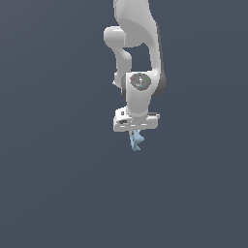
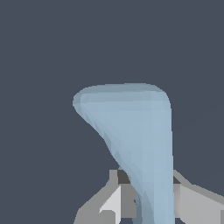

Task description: Pick up the object and move it to a goal position.

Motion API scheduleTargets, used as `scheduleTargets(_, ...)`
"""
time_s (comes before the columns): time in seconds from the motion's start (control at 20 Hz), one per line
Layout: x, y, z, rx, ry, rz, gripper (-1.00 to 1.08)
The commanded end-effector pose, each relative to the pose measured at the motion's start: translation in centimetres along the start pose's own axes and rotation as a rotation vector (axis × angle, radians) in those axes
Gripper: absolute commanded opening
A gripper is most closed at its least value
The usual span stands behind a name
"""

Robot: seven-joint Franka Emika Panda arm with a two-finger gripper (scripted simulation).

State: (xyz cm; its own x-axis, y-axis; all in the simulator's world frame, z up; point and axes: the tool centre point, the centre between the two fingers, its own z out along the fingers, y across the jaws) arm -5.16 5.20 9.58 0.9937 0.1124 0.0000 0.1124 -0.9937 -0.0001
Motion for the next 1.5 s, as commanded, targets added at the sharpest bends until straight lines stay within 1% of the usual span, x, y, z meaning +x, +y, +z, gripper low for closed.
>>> scheduleTargets(0.0, 0.0, 0.0, 0.0, 0.0, 0.0, 0.0, -1.0)
scheduleTargets(0.35, 0.0, -0.2, -1.0, 0.0, 0.0, 0.0, -1.0)
scheduleTargets(0.65, -0.1, -0.9, -4.2, 0.0, 0.0, 0.0, -1.0)
scheduleTargets(0.95, -0.2, -2.1, -9.2, -0.001, 0.0, 0.0, -1.0)
scheduleTargets(1.45, -0.3, -4.5, -19.9, -0.001, 0.0, 0.0, -1.0)
